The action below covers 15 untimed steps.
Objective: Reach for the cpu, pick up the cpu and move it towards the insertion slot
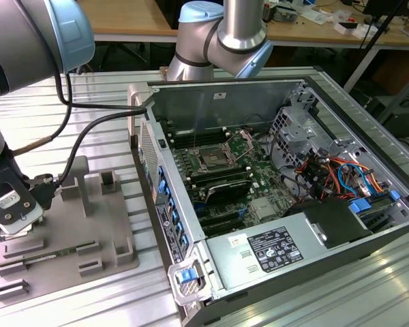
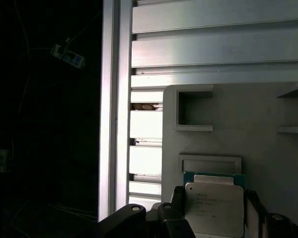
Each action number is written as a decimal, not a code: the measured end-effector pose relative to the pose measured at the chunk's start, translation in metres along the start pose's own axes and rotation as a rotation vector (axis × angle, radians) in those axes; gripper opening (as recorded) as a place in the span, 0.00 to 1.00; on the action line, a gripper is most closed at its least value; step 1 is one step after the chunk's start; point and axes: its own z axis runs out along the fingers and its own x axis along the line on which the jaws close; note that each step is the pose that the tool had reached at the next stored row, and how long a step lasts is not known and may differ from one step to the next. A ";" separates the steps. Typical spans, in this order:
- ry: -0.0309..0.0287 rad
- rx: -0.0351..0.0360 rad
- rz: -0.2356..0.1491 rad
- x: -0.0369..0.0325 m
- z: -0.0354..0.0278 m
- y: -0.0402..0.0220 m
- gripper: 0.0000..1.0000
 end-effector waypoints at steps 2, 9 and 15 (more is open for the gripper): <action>-0.0001 -0.0001 0.000 0.0000 -0.0003 0.0000 0.55; 0.0000 0.0000 0.000 0.0000 -0.0006 0.0000 0.55; 0.0001 0.0001 0.000 0.0000 -0.0072 0.0002 0.55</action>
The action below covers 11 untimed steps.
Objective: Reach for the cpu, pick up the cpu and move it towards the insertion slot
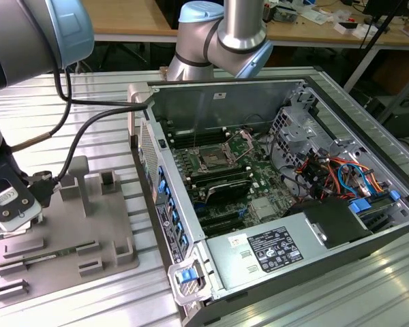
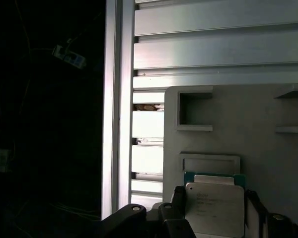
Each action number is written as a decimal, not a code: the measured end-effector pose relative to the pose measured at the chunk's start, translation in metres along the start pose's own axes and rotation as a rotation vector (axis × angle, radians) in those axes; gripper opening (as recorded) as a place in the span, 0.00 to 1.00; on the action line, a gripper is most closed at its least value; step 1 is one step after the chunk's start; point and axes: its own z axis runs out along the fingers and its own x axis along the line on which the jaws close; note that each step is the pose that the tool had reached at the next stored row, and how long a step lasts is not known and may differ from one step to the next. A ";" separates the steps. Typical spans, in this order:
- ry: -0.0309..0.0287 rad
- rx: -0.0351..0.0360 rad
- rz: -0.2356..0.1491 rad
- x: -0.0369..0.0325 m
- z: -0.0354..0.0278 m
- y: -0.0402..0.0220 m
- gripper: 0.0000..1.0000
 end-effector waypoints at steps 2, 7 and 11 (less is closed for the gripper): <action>0.0000 0.0000 0.000 0.0000 -0.0025 0.0001 0.55; -0.0001 -0.0002 0.000 0.0000 -0.0053 0.0001 0.55; 0.0002 0.0000 0.000 0.0000 -0.0065 0.0002 0.55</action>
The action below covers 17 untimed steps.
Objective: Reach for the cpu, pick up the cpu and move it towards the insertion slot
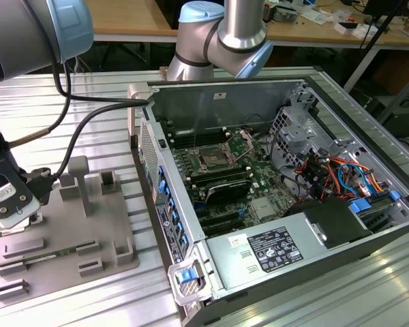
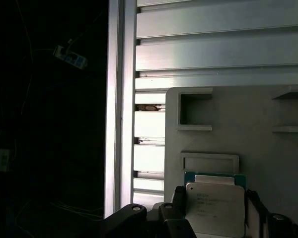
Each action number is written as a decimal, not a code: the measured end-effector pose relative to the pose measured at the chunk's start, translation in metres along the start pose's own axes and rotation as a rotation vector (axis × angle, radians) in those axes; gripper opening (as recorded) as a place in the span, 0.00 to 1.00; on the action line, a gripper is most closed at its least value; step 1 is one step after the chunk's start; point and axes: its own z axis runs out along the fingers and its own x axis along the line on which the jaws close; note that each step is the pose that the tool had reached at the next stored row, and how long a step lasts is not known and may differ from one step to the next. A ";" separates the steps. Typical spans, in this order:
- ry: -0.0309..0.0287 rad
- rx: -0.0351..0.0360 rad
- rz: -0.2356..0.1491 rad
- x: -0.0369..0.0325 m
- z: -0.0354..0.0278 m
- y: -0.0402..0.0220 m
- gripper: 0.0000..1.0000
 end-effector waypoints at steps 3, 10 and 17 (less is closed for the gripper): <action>-0.0002 -0.0001 0.000 0.0000 -0.0024 0.0001 0.55; -0.0004 -0.0002 0.000 0.0000 -0.0101 0.0003 0.55; -0.0001 -0.0001 0.000 0.0000 -0.0231 0.0006 0.55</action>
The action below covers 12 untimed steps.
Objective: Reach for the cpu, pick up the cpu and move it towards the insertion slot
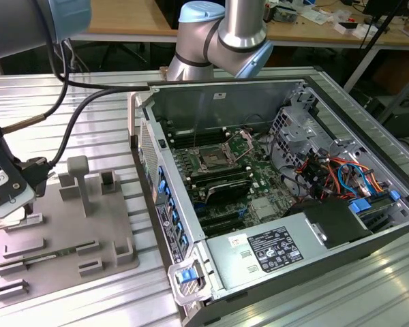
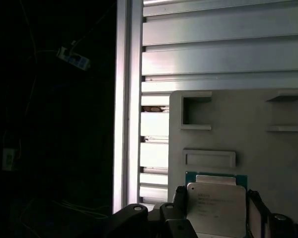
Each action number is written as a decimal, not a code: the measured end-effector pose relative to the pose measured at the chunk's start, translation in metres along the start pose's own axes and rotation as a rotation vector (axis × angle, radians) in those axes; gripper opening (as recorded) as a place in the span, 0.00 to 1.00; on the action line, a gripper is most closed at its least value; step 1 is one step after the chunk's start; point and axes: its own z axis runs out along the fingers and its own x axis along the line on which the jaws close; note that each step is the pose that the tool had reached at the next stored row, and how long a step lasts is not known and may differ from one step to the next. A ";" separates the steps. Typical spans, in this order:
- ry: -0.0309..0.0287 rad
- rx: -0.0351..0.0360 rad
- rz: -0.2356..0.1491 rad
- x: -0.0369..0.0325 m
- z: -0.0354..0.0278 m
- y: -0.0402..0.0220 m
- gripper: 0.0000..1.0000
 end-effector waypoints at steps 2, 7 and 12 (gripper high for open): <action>-0.0002 -0.0001 0.000 0.0000 -0.0023 0.0001 0.55; -0.0001 0.0000 0.000 0.0000 -0.0027 0.0001 0.55; 0.0002 0.0002 0.000 0.0000 -0.0036 0.0001 0.55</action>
